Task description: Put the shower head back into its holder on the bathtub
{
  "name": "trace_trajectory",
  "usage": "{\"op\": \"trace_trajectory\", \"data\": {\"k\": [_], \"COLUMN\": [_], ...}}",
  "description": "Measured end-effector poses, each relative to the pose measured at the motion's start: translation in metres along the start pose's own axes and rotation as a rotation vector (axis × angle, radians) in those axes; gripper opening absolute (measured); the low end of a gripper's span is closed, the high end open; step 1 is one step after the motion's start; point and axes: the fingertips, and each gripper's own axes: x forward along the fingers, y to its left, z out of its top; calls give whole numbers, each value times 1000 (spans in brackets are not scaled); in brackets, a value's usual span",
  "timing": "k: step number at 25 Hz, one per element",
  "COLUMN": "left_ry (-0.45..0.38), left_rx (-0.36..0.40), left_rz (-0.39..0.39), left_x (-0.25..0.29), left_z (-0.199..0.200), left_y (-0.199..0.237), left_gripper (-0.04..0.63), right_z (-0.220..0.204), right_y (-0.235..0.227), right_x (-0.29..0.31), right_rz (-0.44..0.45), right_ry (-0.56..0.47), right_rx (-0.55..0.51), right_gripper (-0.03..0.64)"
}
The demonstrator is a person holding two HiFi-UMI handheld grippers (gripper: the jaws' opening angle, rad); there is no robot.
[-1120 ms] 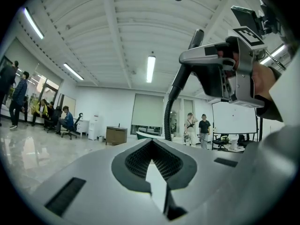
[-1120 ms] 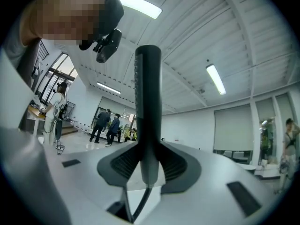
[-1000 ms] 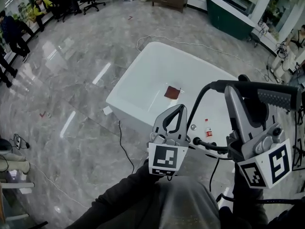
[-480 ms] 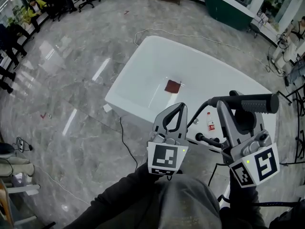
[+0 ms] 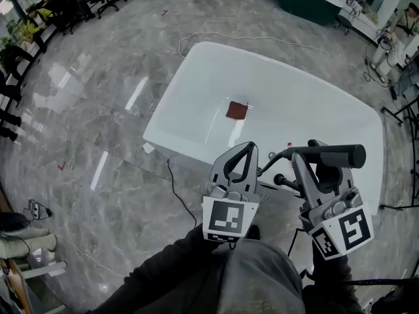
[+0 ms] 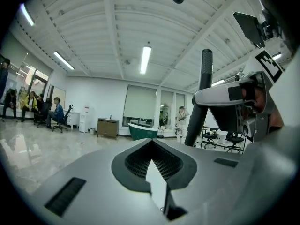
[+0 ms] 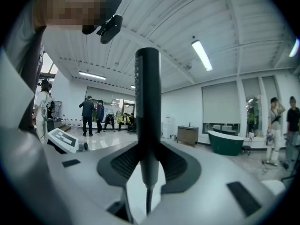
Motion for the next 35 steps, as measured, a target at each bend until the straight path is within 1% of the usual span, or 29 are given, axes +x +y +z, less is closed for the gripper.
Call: {"op": "trace_trajectory", "data": {"k": [6,8,12,19,24,29,35], "left_ry": [31,39,47,61,105,102,117], "left_rx": [-12,-27,-63,-48,-42,-58,-67], "left_rz": [-60,-72,-75,-45,-54,-76,-82], "left_x": [-3,-3,3,24,27,36,45], "left_z": [-15,-19,-18,-17,-39,-57,-78], "left_y": [-3,-3,-5,-6,-10,-14,-12], "left_gripper": [3,3,3,3,3,3,3], "right_z": [-20,-23,-31,-55,-87,-117,-145], "right_y": [-6,-5,-4,-20,-22,-28,-30], "right_x": [-9,-9,-11,-3,-1,3,10], "right_rz": [-87,-98,-92,-58,-74,-87,-85], "right_ry": [38,52,82,100,122,138,151], "right_rx": [32,37,37,57,81,100,113], "right_gripper": [141,140,141,140,140,141,140]}}
